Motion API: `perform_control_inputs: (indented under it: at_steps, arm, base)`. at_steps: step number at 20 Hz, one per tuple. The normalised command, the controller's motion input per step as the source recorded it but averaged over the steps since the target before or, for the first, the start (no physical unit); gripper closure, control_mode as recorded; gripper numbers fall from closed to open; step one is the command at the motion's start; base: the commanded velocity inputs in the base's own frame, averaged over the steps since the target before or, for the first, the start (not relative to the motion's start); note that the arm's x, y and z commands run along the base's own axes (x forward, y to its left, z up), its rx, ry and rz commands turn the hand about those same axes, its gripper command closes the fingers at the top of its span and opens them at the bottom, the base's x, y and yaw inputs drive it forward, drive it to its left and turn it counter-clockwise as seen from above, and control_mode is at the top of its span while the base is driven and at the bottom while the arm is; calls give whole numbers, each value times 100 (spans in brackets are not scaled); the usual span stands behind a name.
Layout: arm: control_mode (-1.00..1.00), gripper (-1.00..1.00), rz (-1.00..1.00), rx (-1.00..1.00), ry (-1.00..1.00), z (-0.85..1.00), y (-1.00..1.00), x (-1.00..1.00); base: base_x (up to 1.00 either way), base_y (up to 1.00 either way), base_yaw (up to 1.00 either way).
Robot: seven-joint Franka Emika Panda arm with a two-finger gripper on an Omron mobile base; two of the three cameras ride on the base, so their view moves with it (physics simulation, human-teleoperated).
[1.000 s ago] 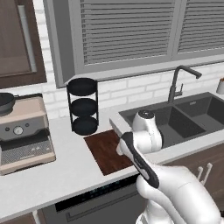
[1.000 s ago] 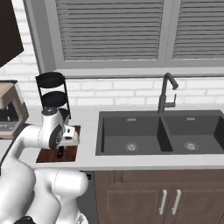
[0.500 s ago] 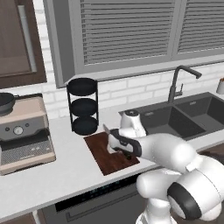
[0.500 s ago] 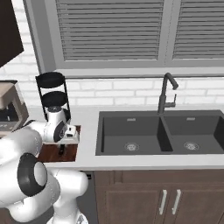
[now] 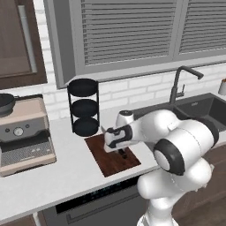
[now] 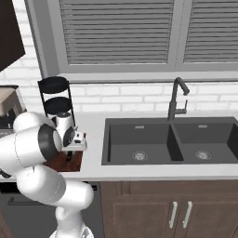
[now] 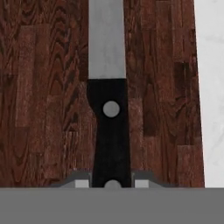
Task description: Pick up the knife from the drawer and place it on the cutting board. Then place the meat from the plate to the cutting board.
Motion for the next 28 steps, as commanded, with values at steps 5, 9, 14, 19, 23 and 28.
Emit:
perform_control_inputs:
  at_steps: [5, 9, 14, 19, 23, 28]
  arm:
    - [-100, -100, 0, 0, 0, -43, 11, 17]
    - [-100, -100, 0, 0, 0, -12, 6, -1]
    - [-100, -100, -3, 5, -6, 51, -18, -56]
    - [-100, -100, -9, 10, -10, 100, -47, -66]
    - [-100, -100, -11, 10, -9, 94, -71, -71]
    - [-100, -100, -8, 3, -26, 63, -52, -98]
  base:
    - [0, 0, 0]
    - [0, 0, 0]
    - [0, 0, 0]
    - [0, 0, 0]
    - [0, 0, 0]
    - [0, 0, 0]
